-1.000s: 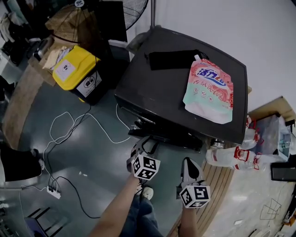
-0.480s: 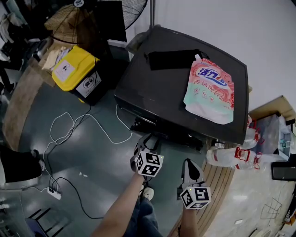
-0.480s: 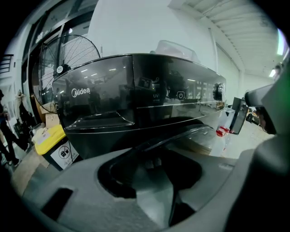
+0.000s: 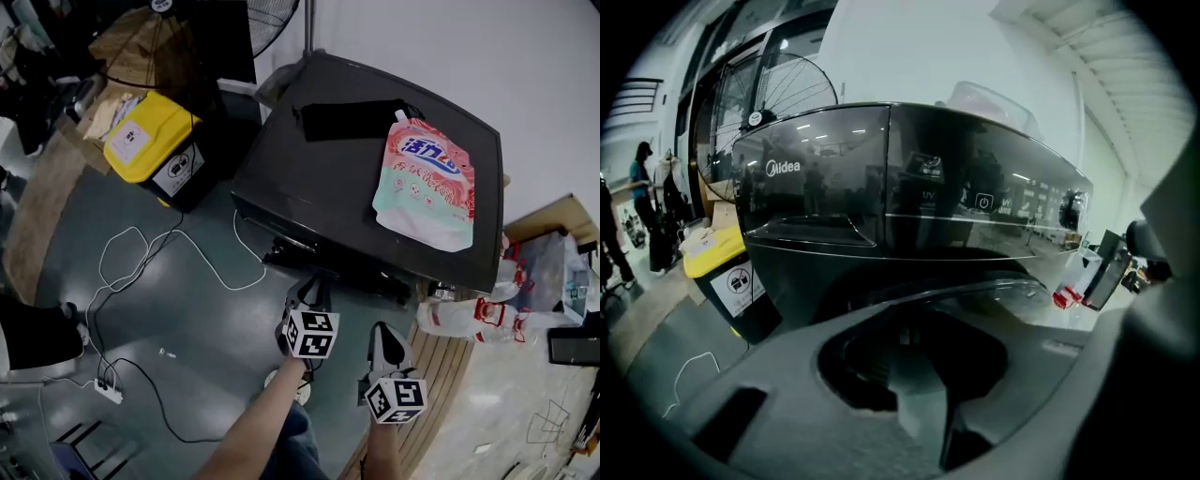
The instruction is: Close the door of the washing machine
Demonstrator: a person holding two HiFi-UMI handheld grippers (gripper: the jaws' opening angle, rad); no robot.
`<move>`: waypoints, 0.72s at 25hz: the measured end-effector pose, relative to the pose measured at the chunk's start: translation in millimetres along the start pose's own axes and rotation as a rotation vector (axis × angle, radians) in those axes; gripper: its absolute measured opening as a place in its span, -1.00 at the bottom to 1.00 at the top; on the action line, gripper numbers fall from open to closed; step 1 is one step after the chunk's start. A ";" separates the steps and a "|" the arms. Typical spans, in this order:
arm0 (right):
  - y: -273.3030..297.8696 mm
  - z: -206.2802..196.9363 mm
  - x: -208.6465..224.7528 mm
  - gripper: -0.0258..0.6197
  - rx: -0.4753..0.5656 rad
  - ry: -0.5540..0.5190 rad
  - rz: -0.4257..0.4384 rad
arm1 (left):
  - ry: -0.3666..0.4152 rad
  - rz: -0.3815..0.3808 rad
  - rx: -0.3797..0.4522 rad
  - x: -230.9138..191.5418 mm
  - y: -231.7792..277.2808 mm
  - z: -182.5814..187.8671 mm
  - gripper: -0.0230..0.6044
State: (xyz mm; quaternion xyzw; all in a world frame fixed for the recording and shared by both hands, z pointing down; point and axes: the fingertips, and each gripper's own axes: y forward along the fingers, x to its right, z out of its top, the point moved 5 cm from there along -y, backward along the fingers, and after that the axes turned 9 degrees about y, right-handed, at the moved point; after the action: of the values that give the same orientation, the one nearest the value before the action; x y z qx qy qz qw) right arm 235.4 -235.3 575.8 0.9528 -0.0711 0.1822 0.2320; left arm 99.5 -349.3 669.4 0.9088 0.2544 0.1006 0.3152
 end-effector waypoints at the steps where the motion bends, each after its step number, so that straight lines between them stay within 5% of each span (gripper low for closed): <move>1: -0.5 -0.3 0.2 -0.89 0.001 0.000 -0.001 | 0.003 -0.003 0.006 0.2 0.1 -0.2 -0.68; 18: -1.5 -9.9 4.0 -0.89 -0.008 0.001 -0.007 | 0.030 -0.075 0.069 -3.6 5.3 -0.6 -0.68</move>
State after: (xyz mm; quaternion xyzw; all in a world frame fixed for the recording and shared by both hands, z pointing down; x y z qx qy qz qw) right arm 236.2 -229.6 584.9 0.9521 -0.0684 0.1813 0.2365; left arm 98.3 -354.4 673.1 0.9074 0.2960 0.0934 0.2833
